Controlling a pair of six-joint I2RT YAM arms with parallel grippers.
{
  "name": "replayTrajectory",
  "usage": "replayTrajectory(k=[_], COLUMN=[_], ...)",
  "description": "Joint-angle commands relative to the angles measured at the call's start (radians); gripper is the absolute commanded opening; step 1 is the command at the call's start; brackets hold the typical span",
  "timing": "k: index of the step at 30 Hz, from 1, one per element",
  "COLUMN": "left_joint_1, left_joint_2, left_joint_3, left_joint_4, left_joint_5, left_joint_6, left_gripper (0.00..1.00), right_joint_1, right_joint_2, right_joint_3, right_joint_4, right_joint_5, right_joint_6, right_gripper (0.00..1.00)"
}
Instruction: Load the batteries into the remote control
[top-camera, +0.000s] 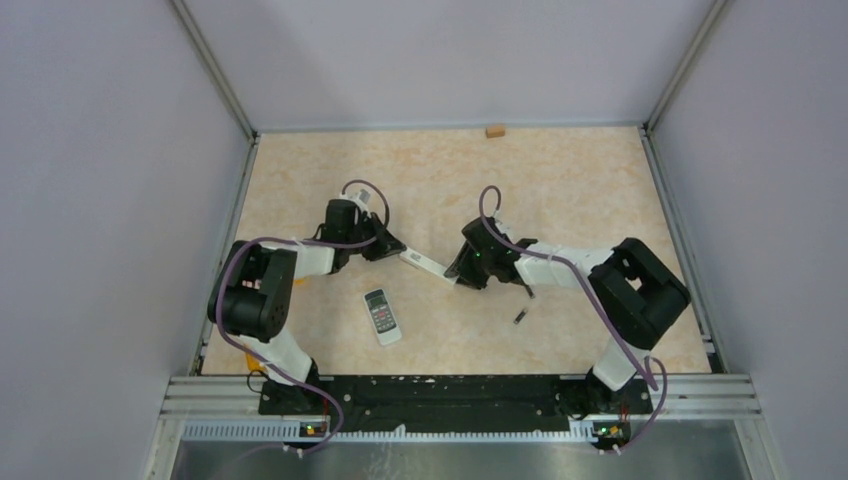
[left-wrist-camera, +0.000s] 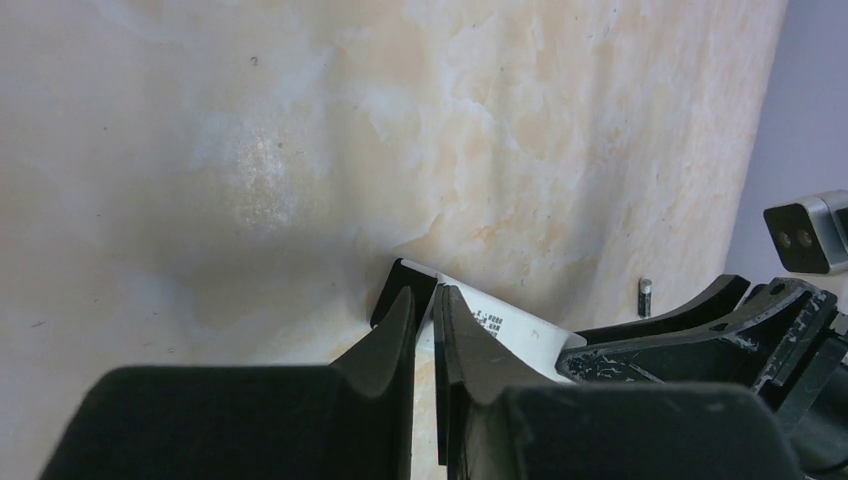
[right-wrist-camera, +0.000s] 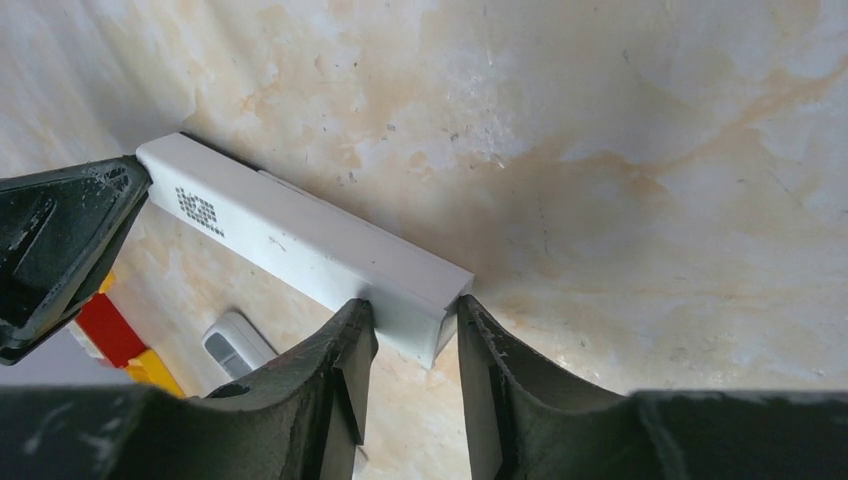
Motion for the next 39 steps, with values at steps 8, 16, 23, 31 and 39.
replayTrajectory(k=[8, 16, 23, 31, 39], left_joint_1=[-0.036, -0.023, 0.017, 0.047, 0.058], left_joint_2=[-0.036, -0.103, -0.257, -0.485, -0.563], left_joint_3=[0.138, 0.268, 0.247, 0.117, 0.058], left_joint_4=[-0.447, -0.551, -0.666, -0.763, -0.840], left_joint_5=[-0.052, -0.147, -0.317, -0.510, -0.562], left_joint_6=[0.076, 0.115, 0.136, 0.094, 0.054], left_gripper=[0.42, 0.69, 0.99, 0.99, 0.99], right_joint_1=[0.017, 0.017, 0.039, 0.048, 0.053], right_joint_2=[-0.116, -0.205, -0.006, 0.055, 0.115], right_joint_3=[-0.049, -0.039, 0.132, 0.188, 0.216], right_joint_4=[0.031, 0.182, 0.062, 0.083, 0.024], right_joint_5=[0.273, 0.096, -0.109, -0.141, -0.204], right_joint_6=[-0.334, -0.799, -1.156, -1.349, -1.421], right_gripper=[0.73, 0.78, 0.74, 0.73, 0.62])
